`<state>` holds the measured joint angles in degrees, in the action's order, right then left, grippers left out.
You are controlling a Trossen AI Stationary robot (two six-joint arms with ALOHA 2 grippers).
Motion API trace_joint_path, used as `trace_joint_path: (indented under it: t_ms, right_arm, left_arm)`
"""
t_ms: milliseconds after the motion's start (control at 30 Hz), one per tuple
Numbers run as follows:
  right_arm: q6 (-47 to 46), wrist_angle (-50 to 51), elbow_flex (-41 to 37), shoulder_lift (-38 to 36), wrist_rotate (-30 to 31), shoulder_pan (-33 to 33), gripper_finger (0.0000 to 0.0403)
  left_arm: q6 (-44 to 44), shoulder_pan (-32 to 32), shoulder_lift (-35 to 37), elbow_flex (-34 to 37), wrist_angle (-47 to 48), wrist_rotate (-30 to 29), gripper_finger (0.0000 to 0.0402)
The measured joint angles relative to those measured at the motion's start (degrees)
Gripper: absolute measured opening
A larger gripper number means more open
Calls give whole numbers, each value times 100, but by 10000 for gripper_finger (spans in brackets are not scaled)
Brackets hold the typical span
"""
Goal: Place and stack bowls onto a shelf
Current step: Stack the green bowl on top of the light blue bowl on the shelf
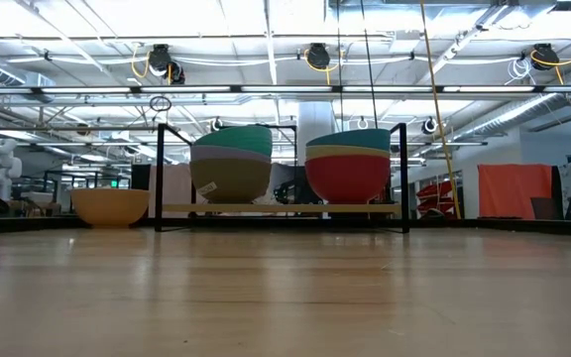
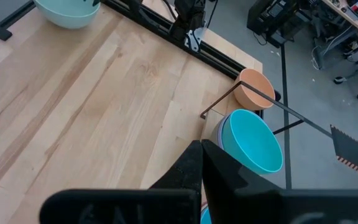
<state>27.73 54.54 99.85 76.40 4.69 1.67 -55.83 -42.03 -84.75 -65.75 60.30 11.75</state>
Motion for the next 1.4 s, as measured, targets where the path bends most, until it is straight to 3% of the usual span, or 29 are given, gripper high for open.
trace_joint_path:
  t_ms: [233,800,1200,1300,1400]
  right_arm:
    - [22,9,0,0,2,0,0]
    - [24,9,0,0,2,0,0]
    - [42,13,0,0,4,-4,0]
    - [44,13,0,0,4,-4,0]
    - [44,13,0,0,4,-4,0]
  left_arm:
    - [332,-362,0,459,-421,-2,86]
    - [605,-497,0,627,-371,-328,85]
    - [168,-493,0,1363,-949,-323,85]
    - [55,-491,0,1463,-1147,-261,65]
    - [-238,-412,0,1477,-1238,-219,17]
